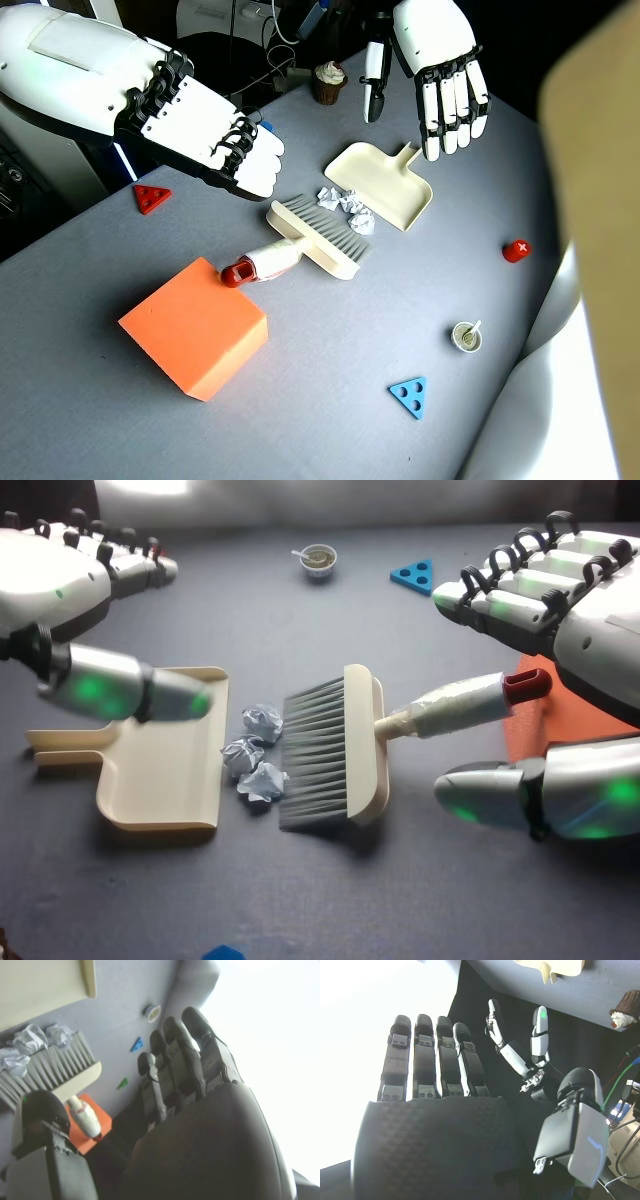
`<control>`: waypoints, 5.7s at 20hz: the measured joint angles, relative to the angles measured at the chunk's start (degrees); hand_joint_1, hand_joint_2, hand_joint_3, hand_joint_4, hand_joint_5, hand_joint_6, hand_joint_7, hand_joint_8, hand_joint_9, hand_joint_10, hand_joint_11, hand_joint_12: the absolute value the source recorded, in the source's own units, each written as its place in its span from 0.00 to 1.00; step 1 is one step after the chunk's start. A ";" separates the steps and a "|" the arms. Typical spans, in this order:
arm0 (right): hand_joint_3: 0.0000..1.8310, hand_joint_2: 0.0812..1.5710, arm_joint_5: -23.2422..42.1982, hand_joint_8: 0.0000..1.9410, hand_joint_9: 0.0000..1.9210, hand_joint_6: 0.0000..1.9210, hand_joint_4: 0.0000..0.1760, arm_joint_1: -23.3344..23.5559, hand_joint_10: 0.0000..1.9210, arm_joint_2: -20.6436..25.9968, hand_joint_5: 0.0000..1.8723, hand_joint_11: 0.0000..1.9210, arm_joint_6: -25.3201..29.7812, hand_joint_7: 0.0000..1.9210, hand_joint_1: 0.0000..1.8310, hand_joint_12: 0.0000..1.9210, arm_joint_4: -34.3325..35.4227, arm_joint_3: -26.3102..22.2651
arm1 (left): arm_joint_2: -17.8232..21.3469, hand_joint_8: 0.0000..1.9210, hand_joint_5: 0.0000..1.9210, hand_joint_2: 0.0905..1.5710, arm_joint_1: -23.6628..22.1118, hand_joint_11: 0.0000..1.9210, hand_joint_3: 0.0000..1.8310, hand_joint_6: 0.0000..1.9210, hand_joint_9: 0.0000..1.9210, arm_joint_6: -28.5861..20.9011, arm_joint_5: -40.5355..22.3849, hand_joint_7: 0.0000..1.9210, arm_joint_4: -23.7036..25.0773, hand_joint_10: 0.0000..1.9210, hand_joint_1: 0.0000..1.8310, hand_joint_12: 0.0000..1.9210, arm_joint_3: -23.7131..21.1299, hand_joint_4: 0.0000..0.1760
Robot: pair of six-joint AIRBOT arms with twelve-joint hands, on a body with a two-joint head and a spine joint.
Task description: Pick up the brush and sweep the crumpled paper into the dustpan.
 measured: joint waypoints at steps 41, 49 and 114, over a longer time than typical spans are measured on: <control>0.00 0.61 -0.11 0.00 0.08 0.00 0.00 0.00 0.00 -0.07 0.08 0.08 0.00 0.09 0.01 0.00 0.02 0.00 | -5.86 0.00 0.25 0.64 24.41 0.09 0.00 0.00 0.13 -12.63 -19.41 0.14 0.57 0.00 0.53 0.22 3.78 0.00; 0.00 0.62 -0.09 0.01 0.09 0.01 0.00 0.00 0.01 -0.07 0.09 0.10 0.02 0.09 0.01 0.01 0.02 0.00 | -8.79 0.00 0.32 0.66 24.46 0.07 0.00 0.01 0.13 -12.55 -18.99 0.18 0.39 0.00 0.55 0.23 6.27 0.00; 0.00 0.62 -51.15 0.00 0.13 0.00 0.00 -26.51 0.00 -44.11 0.12 0.15 -5.95 0.11 0.57 0.03 -18.64 23.12 | -16.28 0.00 0.50 0.70 13.44 0.02 0.00 0.53 0.18 -10.25 -10.34 0.22 1.38 0.00 0.60 0.37 16.87 0.00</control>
